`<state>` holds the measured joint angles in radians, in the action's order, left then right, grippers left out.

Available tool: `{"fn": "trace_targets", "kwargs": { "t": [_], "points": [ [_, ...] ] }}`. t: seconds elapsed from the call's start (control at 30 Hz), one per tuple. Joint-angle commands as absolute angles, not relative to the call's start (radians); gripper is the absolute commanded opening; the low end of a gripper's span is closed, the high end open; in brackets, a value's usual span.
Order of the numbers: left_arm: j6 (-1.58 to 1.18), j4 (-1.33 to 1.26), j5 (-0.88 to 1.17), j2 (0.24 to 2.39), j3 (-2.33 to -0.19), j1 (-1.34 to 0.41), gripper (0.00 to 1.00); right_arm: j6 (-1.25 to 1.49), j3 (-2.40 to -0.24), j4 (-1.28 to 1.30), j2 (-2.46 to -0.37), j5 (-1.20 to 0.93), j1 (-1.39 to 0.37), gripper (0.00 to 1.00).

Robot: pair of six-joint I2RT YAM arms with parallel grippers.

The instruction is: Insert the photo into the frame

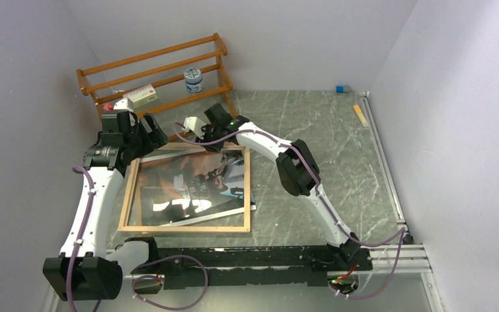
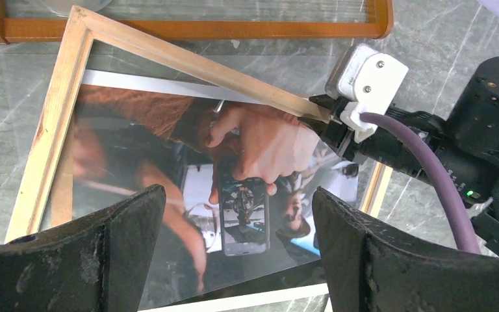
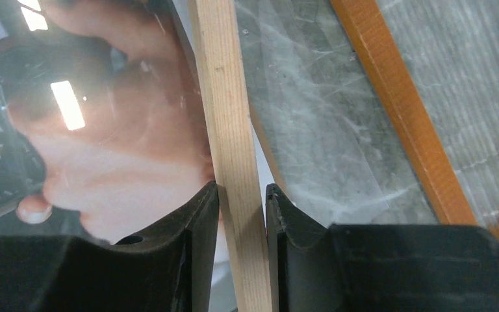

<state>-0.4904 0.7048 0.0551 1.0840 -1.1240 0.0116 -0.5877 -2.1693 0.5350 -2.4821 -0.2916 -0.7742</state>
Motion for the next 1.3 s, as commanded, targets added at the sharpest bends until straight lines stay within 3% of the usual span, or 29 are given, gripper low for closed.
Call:
{"fn": "trace_targets", "kwargs": {
  "t": [0.0, 0.77, 1.27],
  "points": [
    [-0.474, 0.688, 0.056, 1.051, -1.168, 0.011, 0.89, -0.649, -2.162, 0.513, -2.309, -0.234, -0.788, 0.0],
    [-0.505, 0.667, 0.049, 1.004, -1.156, 0.011, 0.9, -0.609, -1.675, 0.518, -1.837, -0.278, -0.698, 0.0],
    [-0.531, 0.616, 0.112, 1.067, -1.147, 0.011, 0.89, -0.394, -1.182, 0.297, -1.499, -0.272, -0.373, 0.0]
  ]
}}
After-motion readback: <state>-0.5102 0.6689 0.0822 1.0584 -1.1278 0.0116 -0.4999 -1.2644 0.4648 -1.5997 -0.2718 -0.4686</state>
